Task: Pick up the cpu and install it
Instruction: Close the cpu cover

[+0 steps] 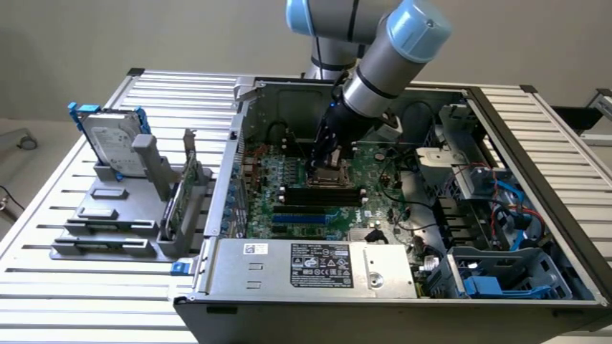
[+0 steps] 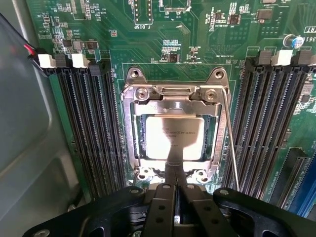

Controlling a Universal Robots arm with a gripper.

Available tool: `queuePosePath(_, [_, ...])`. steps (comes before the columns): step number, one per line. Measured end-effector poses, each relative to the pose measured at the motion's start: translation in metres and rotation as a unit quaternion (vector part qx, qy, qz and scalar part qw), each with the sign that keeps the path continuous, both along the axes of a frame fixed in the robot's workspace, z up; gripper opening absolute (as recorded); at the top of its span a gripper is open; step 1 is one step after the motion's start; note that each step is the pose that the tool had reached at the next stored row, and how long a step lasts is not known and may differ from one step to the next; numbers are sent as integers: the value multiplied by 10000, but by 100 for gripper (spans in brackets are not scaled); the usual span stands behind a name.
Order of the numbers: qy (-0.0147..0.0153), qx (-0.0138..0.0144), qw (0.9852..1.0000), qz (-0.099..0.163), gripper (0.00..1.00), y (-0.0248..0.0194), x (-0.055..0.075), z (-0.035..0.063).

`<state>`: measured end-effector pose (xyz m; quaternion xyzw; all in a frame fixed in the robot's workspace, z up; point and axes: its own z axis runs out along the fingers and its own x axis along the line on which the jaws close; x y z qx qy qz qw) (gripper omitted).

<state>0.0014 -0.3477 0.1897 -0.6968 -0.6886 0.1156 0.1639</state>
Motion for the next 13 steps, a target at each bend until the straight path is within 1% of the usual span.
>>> queuePosePath(1, [-1, 4, 10000, -2, 11, 1, -1, 15])
queuePosePath(3, [3, 1, 10000, -5, 11, -2, -5, 58])
queuePosePath(6, [3, 7, 10000, -10, 11, -1, -7, 81])
queuePosePath(9, [3, 8, 10000, -22, 11, -3, -13, 68])
queuePosePath(13, [4, 7, 10000, -46, 11, -3, -17, 5])
